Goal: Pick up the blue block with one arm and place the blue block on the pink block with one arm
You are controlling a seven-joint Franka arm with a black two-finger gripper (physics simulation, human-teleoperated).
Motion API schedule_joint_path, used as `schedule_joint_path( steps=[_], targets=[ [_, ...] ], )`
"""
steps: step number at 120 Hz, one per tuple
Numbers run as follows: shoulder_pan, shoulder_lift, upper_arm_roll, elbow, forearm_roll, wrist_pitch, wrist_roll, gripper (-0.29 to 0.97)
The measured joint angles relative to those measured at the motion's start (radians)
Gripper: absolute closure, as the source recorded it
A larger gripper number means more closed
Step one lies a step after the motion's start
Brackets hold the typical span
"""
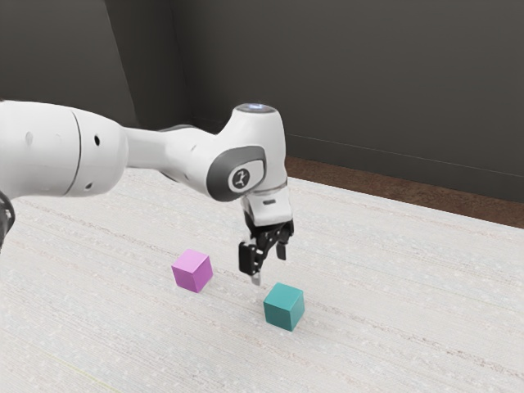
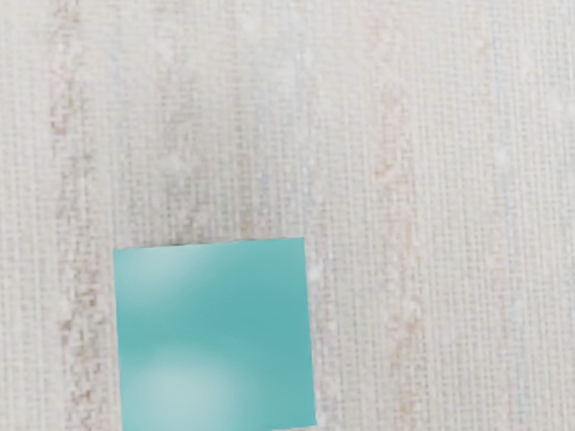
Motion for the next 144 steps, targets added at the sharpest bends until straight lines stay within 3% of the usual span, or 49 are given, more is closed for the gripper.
schedule_joint_path(
  steps=[132,144],
  targets=[
    [0.003,0.182,-0.004,-0.02,-0.059,0.195,-0.047,0.0],
    [0.004,0.184,-0.004,-0.02,-0.064,0.202,-0.047,0.12]
  ],
)
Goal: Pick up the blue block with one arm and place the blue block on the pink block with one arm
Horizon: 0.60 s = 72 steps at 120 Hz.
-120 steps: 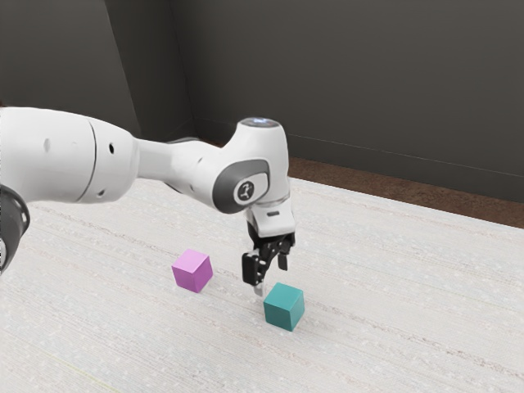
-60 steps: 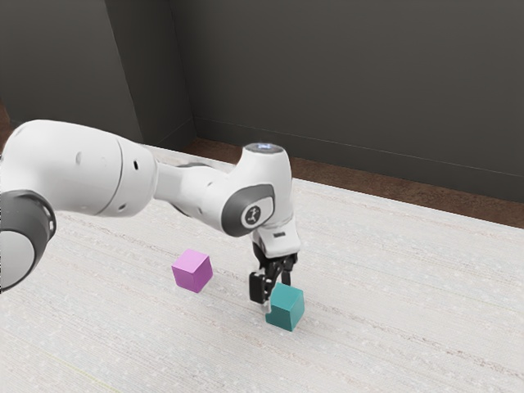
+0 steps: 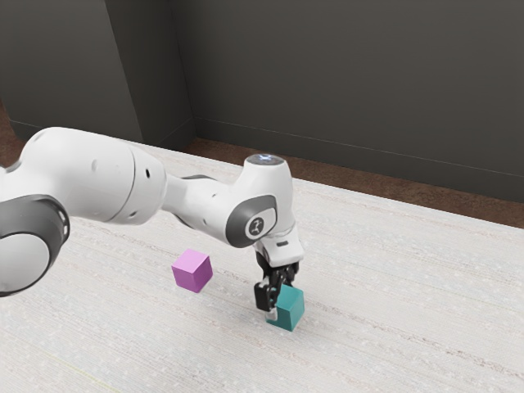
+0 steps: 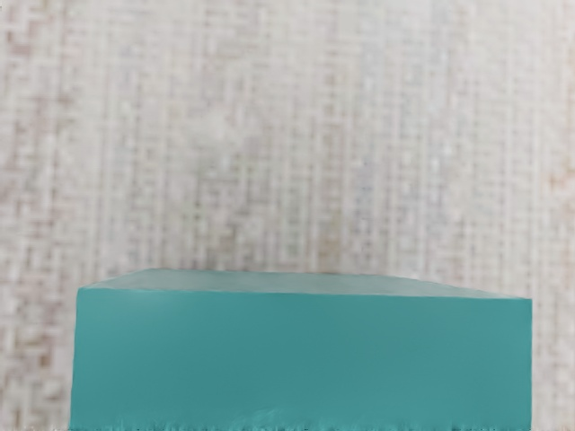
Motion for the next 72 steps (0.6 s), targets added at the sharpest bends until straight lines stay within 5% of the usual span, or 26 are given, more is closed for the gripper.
schedule_joint_path(
  steps=[26,72],
  targets=[
    [0.005,-0.012,0.001,-0.001,0.005,0.01,0.001,0.36],
    [0.05,-0.227,0.002,-0.116,0.017,0.005,0.011,0.39]
  ],
)
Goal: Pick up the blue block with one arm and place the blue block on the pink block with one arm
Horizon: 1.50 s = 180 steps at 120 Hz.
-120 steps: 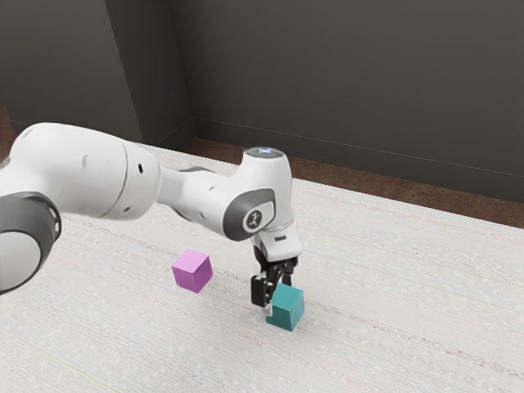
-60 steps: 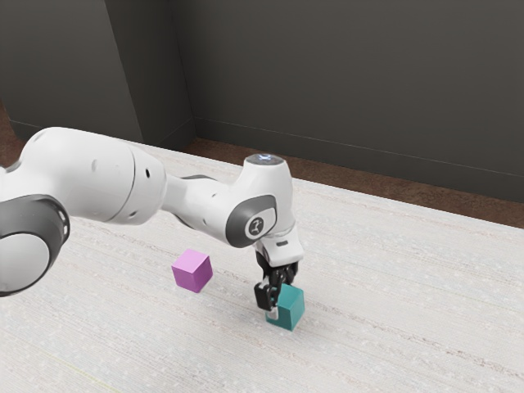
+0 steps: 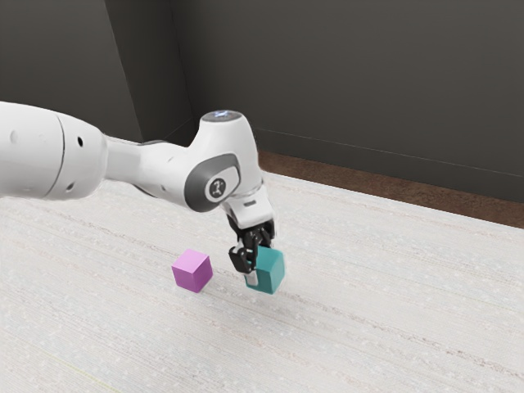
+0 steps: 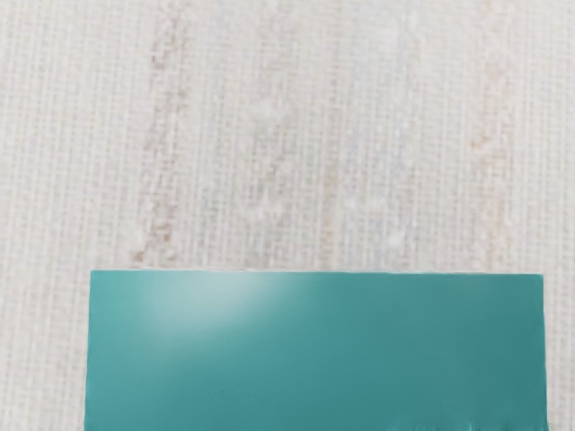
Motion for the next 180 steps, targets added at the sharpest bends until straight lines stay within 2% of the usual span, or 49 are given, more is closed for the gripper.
schedule_joint_path(
  steps=[23,45,84,180],
  targets=[
    [0.068,-0.126,-0.001,-0.082,0.021,-0.028,0.009,0.39],
    [0.139,-0.161,-0.001,-0.098,0.026,-0.067,0.046,0.4],
    [0.25,-0.14,-0.001,-0.095,0.026,-0.112,0.157,0.4],
    [0.341,-0.017,0.001,-0.002,0.021,-0.13,0.385,0.4]
  ],
)
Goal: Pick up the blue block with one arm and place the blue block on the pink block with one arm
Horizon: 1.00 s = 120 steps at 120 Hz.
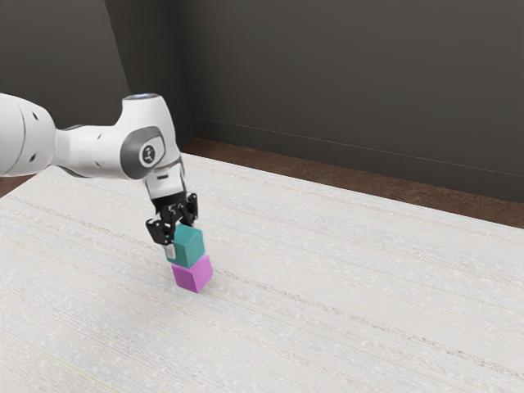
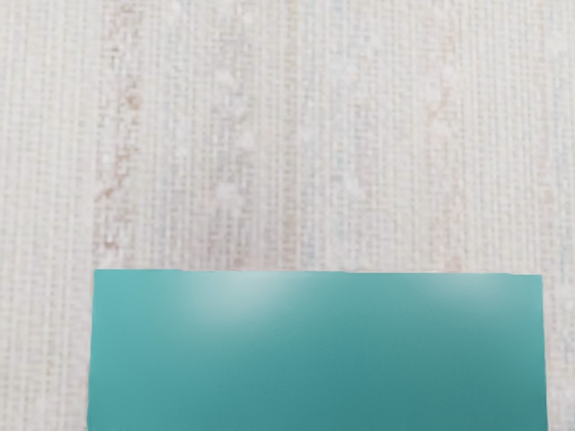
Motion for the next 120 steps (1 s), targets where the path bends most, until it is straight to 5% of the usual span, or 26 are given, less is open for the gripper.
schedule_joint_path(
  steps=[120],
  targets=[
    [0.019,0.048,-0.003,0.054,0.006,0.001,0.109,0.4]
  ],
)
